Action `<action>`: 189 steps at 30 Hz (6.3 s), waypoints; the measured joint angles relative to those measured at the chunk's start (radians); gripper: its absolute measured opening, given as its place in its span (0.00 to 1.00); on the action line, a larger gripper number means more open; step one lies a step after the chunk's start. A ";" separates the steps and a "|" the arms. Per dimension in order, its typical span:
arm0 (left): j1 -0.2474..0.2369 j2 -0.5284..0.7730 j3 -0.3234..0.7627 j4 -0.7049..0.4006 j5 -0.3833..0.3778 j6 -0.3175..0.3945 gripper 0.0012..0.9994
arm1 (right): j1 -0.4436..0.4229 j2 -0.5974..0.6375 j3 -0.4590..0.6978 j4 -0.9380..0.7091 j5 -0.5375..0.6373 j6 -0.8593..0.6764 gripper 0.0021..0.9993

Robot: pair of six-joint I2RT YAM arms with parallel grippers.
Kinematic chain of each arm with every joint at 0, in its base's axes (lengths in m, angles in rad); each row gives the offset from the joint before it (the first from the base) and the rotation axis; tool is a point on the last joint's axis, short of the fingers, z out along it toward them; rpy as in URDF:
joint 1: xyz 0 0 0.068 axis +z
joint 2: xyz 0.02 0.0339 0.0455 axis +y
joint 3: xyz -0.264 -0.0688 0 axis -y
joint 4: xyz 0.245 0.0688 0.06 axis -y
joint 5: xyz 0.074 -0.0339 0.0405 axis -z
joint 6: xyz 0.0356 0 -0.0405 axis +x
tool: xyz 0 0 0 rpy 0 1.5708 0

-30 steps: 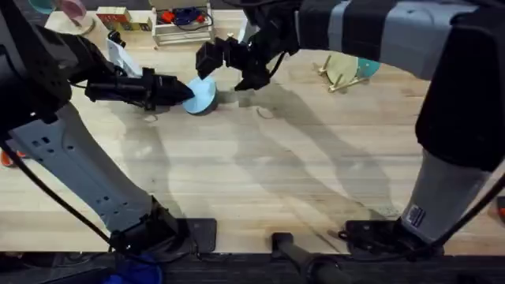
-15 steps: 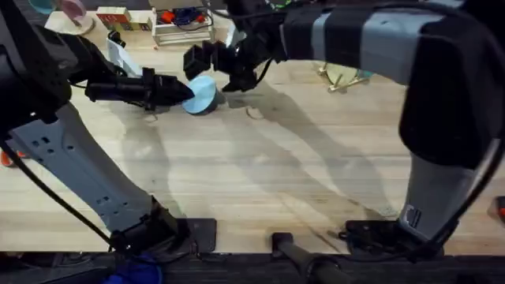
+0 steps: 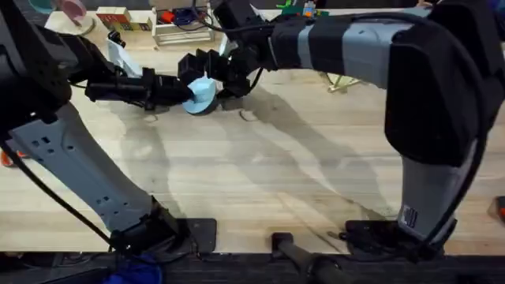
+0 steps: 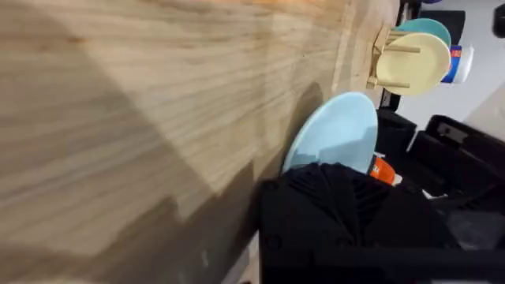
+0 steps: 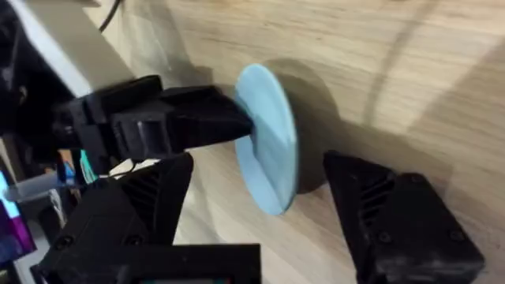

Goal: Pick up the plates from the table one by one and place each into a slot on the dish rack.

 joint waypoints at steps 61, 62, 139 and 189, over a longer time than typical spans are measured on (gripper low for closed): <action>-0.013 -0.380 -0.002 -0.180 -0.381 0.021 0.04 | -0.080 -0.020 0.198 -0.550 -0.002 -0.398 0.03; -0.018 -0.396 -0.002 -0.188 -0.390 0.018 0.04 | -0.080 -0.020 0.224 -0.591 0.024 -0.424 0.03; -0.331 -1.023 0.089 -0.380 -0.898 -0.240 1.00 | -0.658 -0.566 0.497 -1.261 0.438 -1.100 0.03; -0.331 -1.023 0.089 -0.381 -0.898 -0.240 1.00 | -0.719 -0.449 0.498 -1.193 0.381 -1.241 0.03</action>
